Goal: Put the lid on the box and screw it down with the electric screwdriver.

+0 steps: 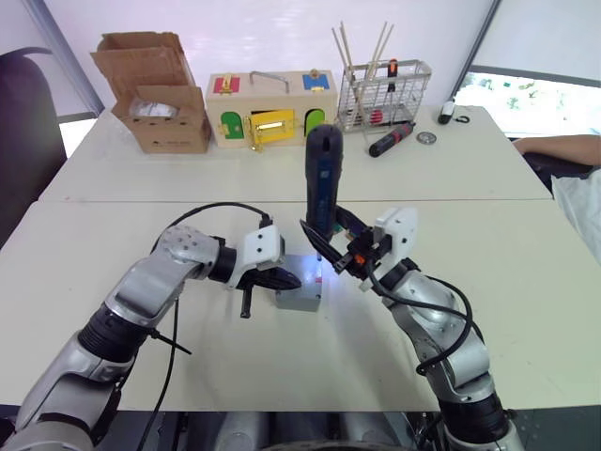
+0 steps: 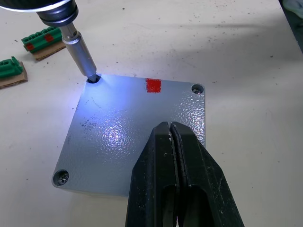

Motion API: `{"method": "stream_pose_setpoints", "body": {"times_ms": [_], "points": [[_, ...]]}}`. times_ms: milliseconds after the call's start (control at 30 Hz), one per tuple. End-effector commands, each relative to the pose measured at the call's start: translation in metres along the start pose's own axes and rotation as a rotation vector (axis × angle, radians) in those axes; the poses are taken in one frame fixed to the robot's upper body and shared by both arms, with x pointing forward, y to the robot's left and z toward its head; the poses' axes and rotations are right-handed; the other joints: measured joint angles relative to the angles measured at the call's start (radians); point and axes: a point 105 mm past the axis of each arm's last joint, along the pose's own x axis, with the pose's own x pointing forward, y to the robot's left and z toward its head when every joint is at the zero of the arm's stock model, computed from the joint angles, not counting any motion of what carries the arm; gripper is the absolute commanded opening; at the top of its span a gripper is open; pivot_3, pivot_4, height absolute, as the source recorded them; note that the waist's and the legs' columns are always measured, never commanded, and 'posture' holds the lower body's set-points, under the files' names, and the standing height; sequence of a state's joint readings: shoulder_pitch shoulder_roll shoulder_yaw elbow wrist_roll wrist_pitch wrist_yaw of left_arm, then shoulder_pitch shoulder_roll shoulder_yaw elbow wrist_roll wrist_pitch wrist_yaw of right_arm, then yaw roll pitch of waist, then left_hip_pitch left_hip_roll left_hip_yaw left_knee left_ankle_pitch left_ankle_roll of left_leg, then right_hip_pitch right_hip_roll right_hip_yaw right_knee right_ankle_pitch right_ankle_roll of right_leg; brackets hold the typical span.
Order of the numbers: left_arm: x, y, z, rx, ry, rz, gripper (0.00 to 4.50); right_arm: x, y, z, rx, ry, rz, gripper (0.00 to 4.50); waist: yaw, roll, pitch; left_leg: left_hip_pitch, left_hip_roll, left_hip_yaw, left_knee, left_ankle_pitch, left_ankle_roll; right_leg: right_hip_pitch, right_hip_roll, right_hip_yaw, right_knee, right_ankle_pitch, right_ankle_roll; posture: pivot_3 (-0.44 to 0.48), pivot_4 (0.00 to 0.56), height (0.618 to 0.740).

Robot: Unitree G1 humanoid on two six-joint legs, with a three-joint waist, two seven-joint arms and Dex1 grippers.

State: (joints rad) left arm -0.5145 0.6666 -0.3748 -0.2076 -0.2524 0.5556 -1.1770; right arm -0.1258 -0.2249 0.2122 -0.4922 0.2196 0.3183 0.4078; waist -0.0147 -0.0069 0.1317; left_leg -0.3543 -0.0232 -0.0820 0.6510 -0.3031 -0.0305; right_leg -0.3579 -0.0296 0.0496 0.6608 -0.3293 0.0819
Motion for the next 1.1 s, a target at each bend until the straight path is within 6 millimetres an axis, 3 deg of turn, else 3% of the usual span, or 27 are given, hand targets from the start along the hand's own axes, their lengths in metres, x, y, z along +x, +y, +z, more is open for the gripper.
{"method": "stream_pose_setpoints", "body": {"times_ms": [33,800,1100], "points": [[0.006,-0.003,-0.024,-0.064,0.081,-0.008,0.00,-0.008,0.004,-0.046,0.070,0.175,0.001,1.95,0.000,0.000,0.000,0.000,0.000,0.000,0.000,0.000,0.000,0.000,0.000,0.000,0.000,0.000,0.000,0.000,0.150,0.740],[0.008,-0.004,-0.027,-0.074,0.083,-0.004,0.00,-0.013,0.004,-0.056,0.111,0.197,-0.029,1.95,0.001,0.000,-0.002,0.000,0.000,-0.002,-0.004,0.000,0.000,0.001,-0.001,0.000,-0.007,0.000,-0.001,0.000,0.150,0.740],[0.007,-0.006,-0.030,-0.080,0.091,-0.002,0.00,-0.024,0.003,-0.067,0.061,0.245,-0.008,1.95,0.001,0.000,-0.008,0.000,0.000,-0.002,-0.006,0.000,0.000,0.001,-0.001,-0.001,-0.010,0.000,-0.001,0.000,0.150,0.740]]}}
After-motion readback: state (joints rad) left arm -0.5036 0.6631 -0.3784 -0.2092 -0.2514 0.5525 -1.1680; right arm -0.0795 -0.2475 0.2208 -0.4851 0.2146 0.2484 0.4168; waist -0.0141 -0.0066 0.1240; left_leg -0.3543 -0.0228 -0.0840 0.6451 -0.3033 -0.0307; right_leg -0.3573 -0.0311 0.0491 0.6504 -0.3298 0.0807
